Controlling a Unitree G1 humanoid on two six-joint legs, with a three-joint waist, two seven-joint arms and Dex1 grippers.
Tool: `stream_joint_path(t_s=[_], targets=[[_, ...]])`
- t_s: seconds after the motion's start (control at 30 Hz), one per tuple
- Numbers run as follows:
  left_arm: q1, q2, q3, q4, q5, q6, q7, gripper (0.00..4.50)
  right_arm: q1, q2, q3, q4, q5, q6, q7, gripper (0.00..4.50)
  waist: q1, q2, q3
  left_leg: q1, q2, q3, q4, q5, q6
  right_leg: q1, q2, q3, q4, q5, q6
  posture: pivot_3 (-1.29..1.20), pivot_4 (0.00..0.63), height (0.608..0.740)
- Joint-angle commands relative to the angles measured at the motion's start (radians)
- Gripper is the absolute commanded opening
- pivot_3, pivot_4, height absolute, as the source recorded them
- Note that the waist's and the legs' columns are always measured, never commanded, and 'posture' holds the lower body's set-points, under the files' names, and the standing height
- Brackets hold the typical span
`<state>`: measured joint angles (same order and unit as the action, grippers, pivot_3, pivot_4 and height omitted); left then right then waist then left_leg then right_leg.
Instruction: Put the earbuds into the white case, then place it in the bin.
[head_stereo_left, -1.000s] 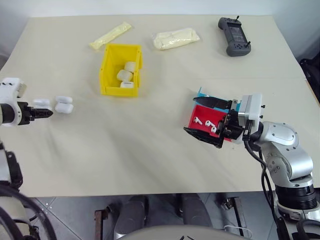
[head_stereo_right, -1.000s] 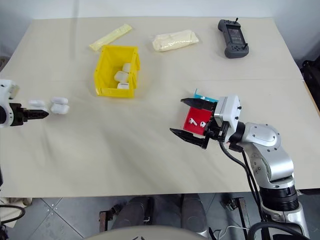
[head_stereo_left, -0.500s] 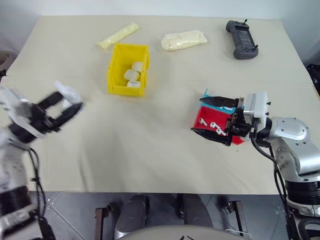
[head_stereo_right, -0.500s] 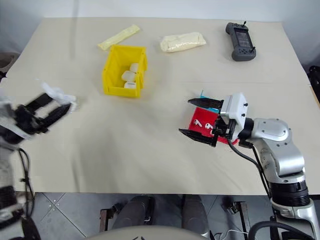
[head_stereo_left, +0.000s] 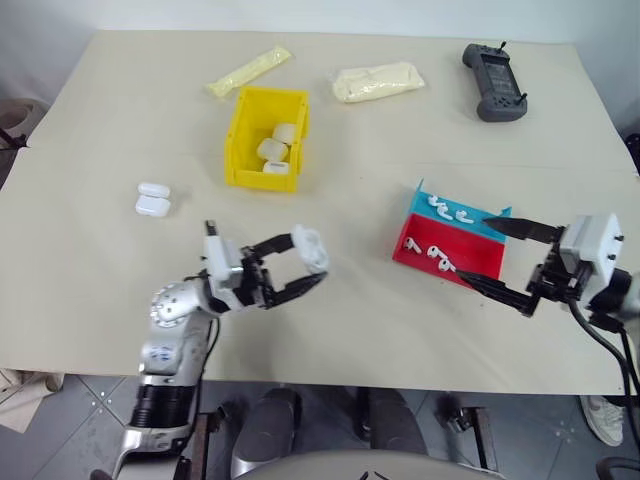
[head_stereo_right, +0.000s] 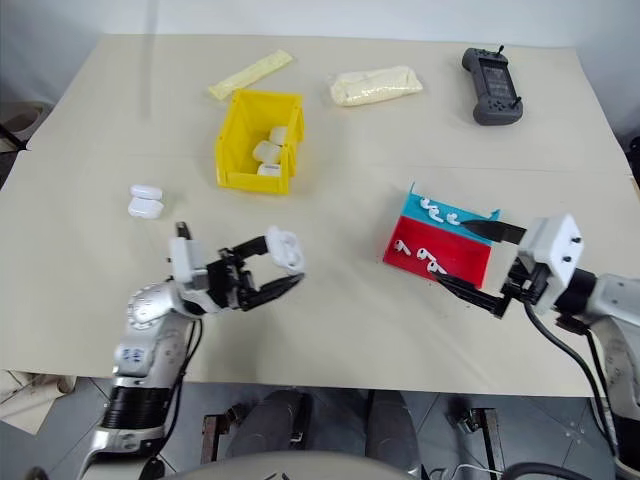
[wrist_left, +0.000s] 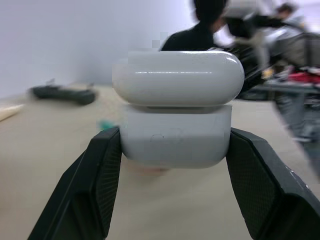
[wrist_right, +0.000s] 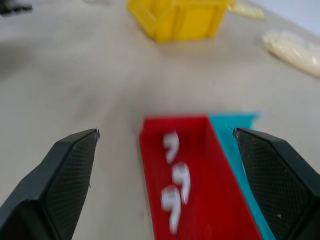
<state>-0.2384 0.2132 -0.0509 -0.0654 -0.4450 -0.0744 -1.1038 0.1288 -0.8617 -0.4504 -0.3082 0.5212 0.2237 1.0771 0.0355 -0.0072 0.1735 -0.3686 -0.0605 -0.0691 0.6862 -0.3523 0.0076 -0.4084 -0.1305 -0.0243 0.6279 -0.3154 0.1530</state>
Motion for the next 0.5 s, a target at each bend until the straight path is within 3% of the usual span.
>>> stream_joint_path(t_s=[0.03, 0.3, 0.5], targets=[[-0.094, -0.077, -0.080, 0.080, -0.013, -0.076, -0.076, 2.77, 0.125, -0.003, -0.147, 0.002, -0.026, -0.049, 0.036, 4.50, 0.004, 0.000, 0.000, 0.000, 0.000, 0.000, 0.000, 0.000, 0.000, 0.000, 0.000, 0.000, 0.000, 0.000, 0.000, 0.00, 0.150, 0.740], [-0.205, -0.132, -0.131, 0.194, -0.048, -0.088, -0.184, 2.77, 0.338, 0.025, -0.280, 0.018, -0.091, -0.100, 0.041, 4.50, -0.004, 0.002, -0.001, 0.001, 0.001, 0.003, -0.001, 0.000, 0.002, 0.000, 0.001, 0.002, 0.000, 0.001, 0.002, 0.00, 0.150, 0.740], [-0.207, -0.116, -0.119, 0.191, -0.059, -0.038, -0.185, 2.77, 0.282, -0.083, -0.229, -0.068, -0.053, 0.084, 0.012, 4.50, -0.013, 0.003, -0.002, 0.002, 0.001, 0.003, -0.001, 0.000, 0.002, 0.000, 0.001, 0.003, -0.001, 0.001, 0.002, 0.00, 0.150, 0.740]])
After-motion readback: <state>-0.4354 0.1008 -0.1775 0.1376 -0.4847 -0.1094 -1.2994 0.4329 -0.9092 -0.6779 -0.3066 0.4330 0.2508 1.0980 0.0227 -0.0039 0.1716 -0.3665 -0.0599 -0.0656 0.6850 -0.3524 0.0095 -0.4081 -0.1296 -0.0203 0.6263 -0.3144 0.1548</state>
